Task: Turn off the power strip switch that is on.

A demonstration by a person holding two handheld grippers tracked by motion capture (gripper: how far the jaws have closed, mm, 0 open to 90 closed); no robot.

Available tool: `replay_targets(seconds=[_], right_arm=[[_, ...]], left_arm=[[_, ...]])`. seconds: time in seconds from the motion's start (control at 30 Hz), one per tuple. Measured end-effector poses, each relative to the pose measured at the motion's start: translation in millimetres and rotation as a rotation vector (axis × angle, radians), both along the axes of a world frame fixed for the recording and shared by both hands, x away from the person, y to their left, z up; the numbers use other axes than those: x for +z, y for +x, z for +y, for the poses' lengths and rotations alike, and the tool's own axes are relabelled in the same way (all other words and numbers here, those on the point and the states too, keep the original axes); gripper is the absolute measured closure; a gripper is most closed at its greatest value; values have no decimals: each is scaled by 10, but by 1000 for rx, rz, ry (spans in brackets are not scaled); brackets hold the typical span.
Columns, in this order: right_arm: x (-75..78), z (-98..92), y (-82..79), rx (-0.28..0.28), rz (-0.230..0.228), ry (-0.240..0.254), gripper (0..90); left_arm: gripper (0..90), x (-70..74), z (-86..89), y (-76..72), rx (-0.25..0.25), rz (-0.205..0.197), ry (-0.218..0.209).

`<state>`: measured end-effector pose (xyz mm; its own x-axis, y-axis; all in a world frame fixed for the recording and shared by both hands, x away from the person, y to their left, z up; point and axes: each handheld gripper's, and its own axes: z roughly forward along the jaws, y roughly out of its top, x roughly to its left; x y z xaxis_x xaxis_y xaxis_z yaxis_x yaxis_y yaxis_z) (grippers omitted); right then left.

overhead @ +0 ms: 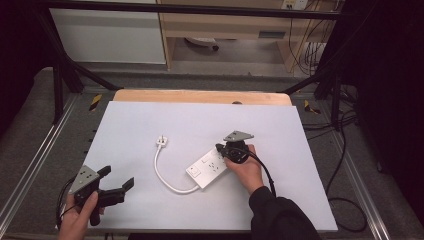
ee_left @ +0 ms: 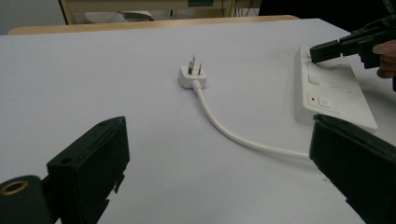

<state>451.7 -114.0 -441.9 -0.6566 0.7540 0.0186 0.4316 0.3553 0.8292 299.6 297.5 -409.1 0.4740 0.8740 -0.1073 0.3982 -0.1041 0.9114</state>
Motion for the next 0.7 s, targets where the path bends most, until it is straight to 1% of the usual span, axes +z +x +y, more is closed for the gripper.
replay_targets(seconds=[0.23, 0.37, 0.4, 0.47, 0.7], right_arm=[[-5, -4, 1, -2, 2, 6, 900], [-20, -4, 3, -3, 10, -3, 900], [-27, -9, 1, -5, 10, 7, 900], [-28, -11, -1, -6, 10, 10, 900], [-26, -10, -2, -7, 13, 9, 900]], left_arm=[[49, -1, -1, 0, -1, 0, 1], [49, -1, 0, -1, -1, 1, 0], [49, 0, 1, -1, -1, 1, 0], [49, -1, 0, -1, -1, 0, 0], [49, -1, 0, 0, -1, 1, 1]])
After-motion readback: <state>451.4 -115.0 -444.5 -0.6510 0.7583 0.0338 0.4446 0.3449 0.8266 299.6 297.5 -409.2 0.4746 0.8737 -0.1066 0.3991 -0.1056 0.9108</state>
